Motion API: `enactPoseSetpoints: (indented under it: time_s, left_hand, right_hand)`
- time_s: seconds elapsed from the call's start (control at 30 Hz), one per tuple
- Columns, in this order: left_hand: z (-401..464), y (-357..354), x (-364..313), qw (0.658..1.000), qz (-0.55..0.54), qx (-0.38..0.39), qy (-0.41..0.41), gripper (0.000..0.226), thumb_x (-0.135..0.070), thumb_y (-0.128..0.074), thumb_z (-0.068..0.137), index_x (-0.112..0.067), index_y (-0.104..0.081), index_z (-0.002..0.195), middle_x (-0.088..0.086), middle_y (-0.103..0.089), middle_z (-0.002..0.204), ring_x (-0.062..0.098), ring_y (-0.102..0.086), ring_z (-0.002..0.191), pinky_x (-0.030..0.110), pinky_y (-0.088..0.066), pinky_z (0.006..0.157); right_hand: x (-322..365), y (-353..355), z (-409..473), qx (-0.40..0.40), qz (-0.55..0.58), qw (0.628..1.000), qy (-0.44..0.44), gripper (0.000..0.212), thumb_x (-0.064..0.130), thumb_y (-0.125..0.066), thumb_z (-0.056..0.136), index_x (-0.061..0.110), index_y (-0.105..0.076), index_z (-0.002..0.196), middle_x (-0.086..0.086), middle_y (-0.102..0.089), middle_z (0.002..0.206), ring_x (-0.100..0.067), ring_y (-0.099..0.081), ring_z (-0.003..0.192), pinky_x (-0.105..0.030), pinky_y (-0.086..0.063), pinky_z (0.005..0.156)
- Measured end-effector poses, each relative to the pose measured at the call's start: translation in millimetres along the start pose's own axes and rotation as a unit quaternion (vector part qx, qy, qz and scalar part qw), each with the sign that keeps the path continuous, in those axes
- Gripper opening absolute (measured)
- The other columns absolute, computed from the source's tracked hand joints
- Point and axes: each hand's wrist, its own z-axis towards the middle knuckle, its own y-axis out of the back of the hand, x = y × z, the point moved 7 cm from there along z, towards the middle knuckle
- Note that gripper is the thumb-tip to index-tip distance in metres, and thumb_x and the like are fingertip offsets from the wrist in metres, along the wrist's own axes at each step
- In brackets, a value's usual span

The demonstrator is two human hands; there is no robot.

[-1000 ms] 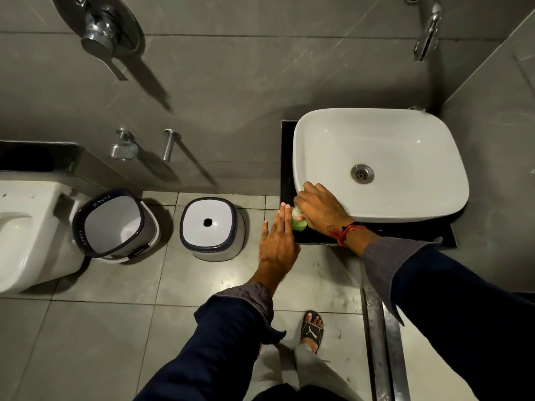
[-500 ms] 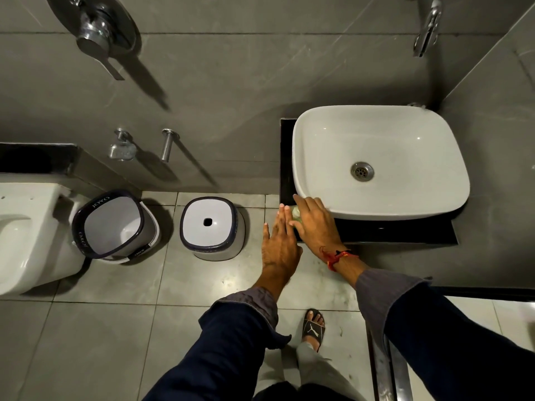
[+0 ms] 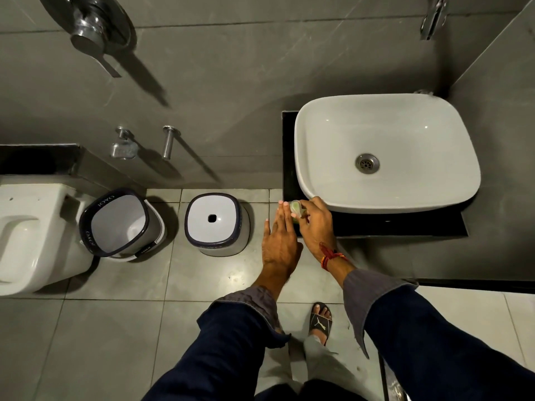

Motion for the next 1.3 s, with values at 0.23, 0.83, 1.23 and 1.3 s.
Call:
enactPoseSetpoints:
  time_s: [0.23,0.83,1.23,1.3]
  left_hand:
    - [2,2,-6,1.000,0.001,0.006,-0.025,0.092,-0.039,-0.051,0.102,-0.009,0.013,0.161,0.010,0.013,0.172,0.023,0.005,0.160,0.048,-0.009,0.130]
    - [2,-3,-8,1.000,0.012,0.011,-0.020,0.084,-0.043,-0.044,0.105,-0.013,0.008,0.163,0.011,0.014,0.172,0.024,0.007,0.160,0.050,-0.010,0.130]
    - [2,-5,-11,0.999,0.041,0.025,-0.020,0.084,-0.043,-0.044,0.106,-0.011,0.010,0.162,0.014,0.018,0.170,0.026,0.011,0.159,0.051,-0.009,0.129]
    - [2,-7,-9,0.998,0.044,0.032,-0.018,0.086,-0.045,-0.044,0.106,-0.010,0.011,0.162,0.015,0.020,0.170,0.027,0.010,0.159,0.051,-0.008,0.130]
  right_hand:
    - [-8,1,-1,-0.017,-0.052,0.998,-0.045,0.025,0.014,-0.066,0.093,0.002,-0.063,0.115,-0.015,-0.060,0.119,-0.033,-0.062,0.112,-0.049,-0.053,0.100]
    - [-14,-2,-1,-0.035,-0.020,0.996,-0.080,0.035,0.020,-0.068,0.092,0.002,-0.063,0.121,-0.016,-0.061,0.123,-0.033,-0.063,0.112,-0.046,-0.055,0.098]
    - [-10,0,-1,-0.035,-0.023,0.997,-0.061,0.027,0.022,-0.065,0.094,0.001,-0.064,0.112,-0.015,-0.061,0.117,-0.031,-0.065,0.106,-0.043,-0.057,0.095]
    - [-9,-1,-1,-0.047,-0.037,0.995,-0.076,0.031,0.027,-0.067,0.093,0.001,-0.064,0.109,-0.015,-0.062,0.114,-0.032,-0.067,0.102,-0.044,-0.059,0.091]
